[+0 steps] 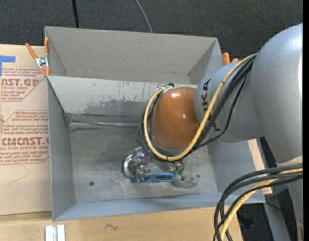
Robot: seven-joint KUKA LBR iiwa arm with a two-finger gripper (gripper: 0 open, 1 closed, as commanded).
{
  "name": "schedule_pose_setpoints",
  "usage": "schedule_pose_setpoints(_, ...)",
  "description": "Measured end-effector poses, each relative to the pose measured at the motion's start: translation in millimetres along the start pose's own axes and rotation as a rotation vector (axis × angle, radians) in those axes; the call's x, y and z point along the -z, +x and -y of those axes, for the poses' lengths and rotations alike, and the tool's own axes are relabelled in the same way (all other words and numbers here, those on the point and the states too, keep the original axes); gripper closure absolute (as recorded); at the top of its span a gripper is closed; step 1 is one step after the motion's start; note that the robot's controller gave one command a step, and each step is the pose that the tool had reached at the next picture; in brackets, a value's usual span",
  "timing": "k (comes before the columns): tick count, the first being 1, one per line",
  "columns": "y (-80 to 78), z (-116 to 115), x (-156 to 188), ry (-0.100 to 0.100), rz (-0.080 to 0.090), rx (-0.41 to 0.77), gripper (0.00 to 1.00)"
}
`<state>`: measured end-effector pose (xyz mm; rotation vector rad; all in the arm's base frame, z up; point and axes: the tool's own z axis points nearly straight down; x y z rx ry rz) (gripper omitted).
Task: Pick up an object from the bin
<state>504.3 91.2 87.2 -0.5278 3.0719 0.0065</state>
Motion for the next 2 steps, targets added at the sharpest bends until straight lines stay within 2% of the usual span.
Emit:
schedule_pose_setpoints(1, -15.0, -1, 102, 0.001, -0.015, 0.032, 1.00)
schedule_pose_setpoints(2, -13.3, -20, 206, -0.005, -0.017, 0.480, 1.00)
